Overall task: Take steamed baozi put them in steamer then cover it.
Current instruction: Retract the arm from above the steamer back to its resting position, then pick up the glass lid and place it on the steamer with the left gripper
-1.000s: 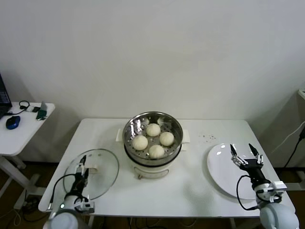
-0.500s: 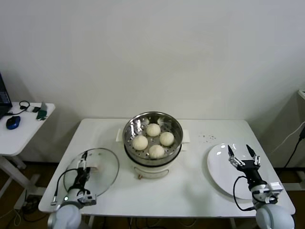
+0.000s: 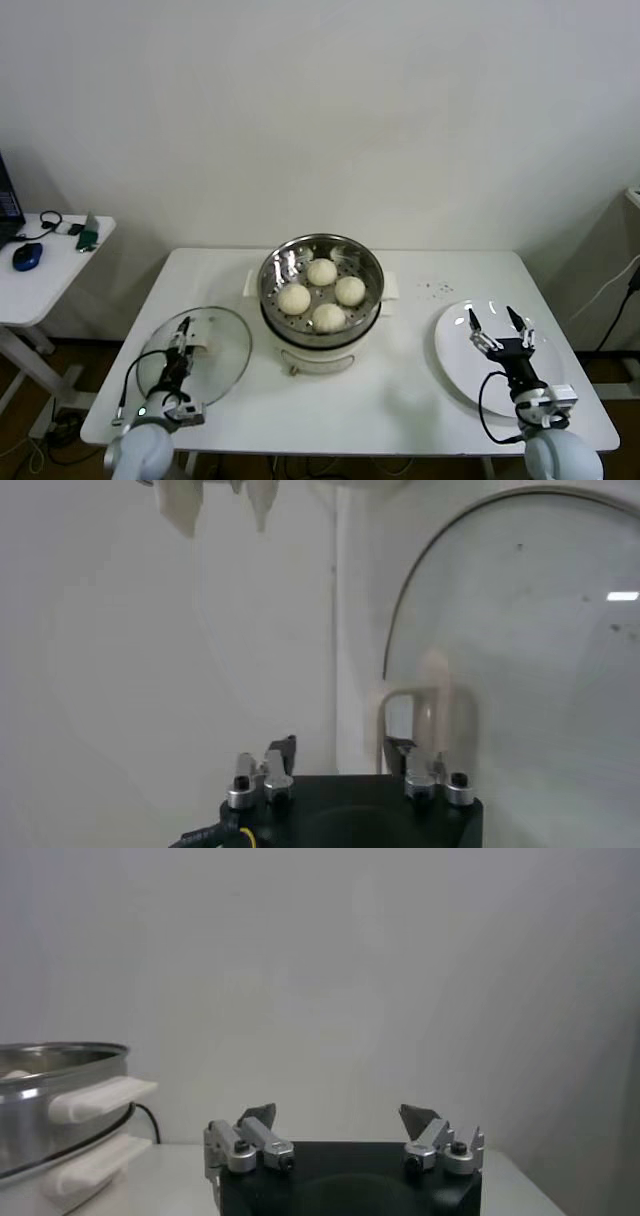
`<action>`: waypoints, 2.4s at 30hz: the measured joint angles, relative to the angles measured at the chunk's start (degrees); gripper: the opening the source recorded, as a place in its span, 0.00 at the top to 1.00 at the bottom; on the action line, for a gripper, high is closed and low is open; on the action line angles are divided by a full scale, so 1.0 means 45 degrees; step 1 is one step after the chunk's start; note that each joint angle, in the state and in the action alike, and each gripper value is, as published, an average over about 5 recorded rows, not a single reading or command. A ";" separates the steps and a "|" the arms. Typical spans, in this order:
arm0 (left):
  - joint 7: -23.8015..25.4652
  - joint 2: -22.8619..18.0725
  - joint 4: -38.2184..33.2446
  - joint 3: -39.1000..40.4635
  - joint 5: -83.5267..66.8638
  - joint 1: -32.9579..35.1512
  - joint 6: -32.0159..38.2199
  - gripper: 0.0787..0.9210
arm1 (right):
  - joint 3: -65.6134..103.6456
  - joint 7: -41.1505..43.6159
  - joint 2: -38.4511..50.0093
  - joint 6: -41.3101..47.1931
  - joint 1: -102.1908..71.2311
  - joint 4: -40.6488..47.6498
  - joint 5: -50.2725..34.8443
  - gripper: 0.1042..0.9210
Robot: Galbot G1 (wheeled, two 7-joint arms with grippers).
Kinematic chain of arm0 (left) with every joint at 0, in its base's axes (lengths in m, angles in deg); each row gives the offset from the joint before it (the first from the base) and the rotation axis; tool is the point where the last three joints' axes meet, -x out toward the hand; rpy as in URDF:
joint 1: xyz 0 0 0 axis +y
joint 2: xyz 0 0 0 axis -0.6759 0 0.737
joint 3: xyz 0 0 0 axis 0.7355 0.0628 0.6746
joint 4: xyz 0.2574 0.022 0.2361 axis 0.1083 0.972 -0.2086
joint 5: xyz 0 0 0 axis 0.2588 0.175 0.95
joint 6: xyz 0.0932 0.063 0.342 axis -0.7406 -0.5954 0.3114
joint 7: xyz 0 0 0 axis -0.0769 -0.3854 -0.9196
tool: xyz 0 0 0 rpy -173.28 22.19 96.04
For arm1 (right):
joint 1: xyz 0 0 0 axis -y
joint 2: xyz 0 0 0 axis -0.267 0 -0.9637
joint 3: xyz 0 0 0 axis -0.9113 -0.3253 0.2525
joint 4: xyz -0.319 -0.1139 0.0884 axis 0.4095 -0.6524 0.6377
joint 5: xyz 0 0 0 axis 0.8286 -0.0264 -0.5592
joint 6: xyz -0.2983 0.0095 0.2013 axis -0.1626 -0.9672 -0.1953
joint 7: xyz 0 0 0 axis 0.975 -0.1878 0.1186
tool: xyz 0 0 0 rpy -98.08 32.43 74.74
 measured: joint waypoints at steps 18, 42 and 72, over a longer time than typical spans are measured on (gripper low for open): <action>-0.0094 0.0127 0.0139 0.0071 -0.0402 -0.0157 0.0084 0.92 | -0.0112 0.0074 -0.0430 -0.0285 0.0103 0.0299 0.0647 0.12; -0.0100 0.1275 -0.5525 0.0111 0.0098 0.2180 -0.3321 0.92 | -0.0323 0.0065 -0.0079 -0.0402 0.0624 0.0857 0.0887 0.12; 0.4291 0.1937 -0.6334 0.8143 0.0892 -0.4069 -0.8751 0.92 | -0.0598 -0.0016 0.0404 -0.0535 0.1445 0.1901 0.1536 0.12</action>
